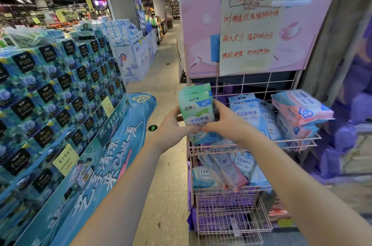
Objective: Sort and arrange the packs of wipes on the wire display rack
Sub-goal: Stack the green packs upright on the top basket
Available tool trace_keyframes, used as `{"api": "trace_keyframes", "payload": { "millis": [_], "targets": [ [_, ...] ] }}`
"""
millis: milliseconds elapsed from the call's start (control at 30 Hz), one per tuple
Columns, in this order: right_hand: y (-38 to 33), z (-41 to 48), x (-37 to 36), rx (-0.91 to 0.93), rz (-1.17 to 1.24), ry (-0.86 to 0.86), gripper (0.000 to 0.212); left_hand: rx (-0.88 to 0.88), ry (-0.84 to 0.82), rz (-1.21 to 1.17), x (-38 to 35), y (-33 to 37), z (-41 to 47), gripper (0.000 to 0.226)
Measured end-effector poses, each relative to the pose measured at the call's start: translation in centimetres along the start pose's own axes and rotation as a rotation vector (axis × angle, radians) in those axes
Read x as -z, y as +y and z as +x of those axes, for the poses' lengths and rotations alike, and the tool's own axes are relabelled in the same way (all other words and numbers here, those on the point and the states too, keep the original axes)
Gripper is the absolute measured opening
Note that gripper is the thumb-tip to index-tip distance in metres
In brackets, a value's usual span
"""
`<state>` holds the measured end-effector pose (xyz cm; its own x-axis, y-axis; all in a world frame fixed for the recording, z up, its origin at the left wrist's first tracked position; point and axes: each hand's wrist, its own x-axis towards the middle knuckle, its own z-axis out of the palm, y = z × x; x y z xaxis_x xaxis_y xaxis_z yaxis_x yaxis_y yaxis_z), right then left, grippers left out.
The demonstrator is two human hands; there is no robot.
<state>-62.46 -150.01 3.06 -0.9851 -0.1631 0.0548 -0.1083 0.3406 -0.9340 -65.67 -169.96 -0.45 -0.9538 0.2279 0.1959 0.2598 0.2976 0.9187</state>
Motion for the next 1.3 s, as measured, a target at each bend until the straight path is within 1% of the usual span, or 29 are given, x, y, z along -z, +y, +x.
{"api": "trace_keyframes", "payload": {
  "millis": [67,133,200,333,433,600,667,733,767,900,967,1067,1167,1200,1300],
  "targets": [
    [0.4,-0.1,-1.0,0.037,-0.029,0.105,0.07,-0.008,0.026,0.004,-0.2,-0.1,0.0,0.064],
    [0.5,-0.1,-1.4,0.047,-0.066,0.173,0.069,-0.015,0.034,-0.014,-0.4,0.1,-0.1,0.061],
    [0.6,-0.3,-1.8,0.05,-0.115,0.209,0.075,-0.015,0.036,-0.051,-0.3,0.4,-0.4,0.06],
    [0.9,-1.6,-3.1,0.101,-0.213,0.254,0.09,0.025,0.049,-0.171,0.2,0.1,-1.0,0.066],
    [1.3,-2.3,-4.1,0.13,-0.262,0.302,0.087,0.059,0.018,-0.204,0.4,-0.4,-1.2,0.069],
    [1.9,-2.4,-4.1,0.099,-0.181,0.317,0.085,0.062,0.005,-0.234,0.4,-1.0,-1.2,0.072],
    [1.8,-2.2,-3.4,0.055,-0.016,0.31,0.079,0.055,0.012,-0.256,0.6,-1.0,-1.2,0.073],
    [1.7,-1.9,-2.6,0.017,0.152,0.304,0.062,0.061,0.021,-0.285,0.9,-1.0,-1.3,0.069],
    [1.5,-1.8,-2.2,0.015,0.173,0.295,0.053,0.064,0.027,-0.299,1.2,-1.0,-1.3,0.066],
    [1.1,-1.3,-1.1,0.049,0.038,0.267,0.05,0.062,0.018,-0.386,1.9,-0.8,-1.7,0.063],
    [1.1,-0.7,-0.8,0.023,-0.041,0.236,0.049,0.05,-0.004,-0.417,2.0,-0.6,-1.8,0.063],
    [1.2,0.3,-0.6,-0.014,-0.185,0.2,0.049,0.033,-0.018,-0.421,2.4,-0.5,-1.7,0.07],
    [1.4,1.1,-0.2,0.018,-0.256,0.2,0.041,0.043,-0.004,-0.427,2.9,-0.6,-1.9,0.074],
    [1.4,1.4,-0.2,0.025,-0.274,0.199,0.039,0.047,0.001,-0.428,3.0,-0.6,-2.0,0.079],
    [1.8,2.0,-0.3,0.018,-0.365,0.172,0.034,0.051,0.049,-0.471,3.8,0.2,-2.0,0.106]
  ]
}}
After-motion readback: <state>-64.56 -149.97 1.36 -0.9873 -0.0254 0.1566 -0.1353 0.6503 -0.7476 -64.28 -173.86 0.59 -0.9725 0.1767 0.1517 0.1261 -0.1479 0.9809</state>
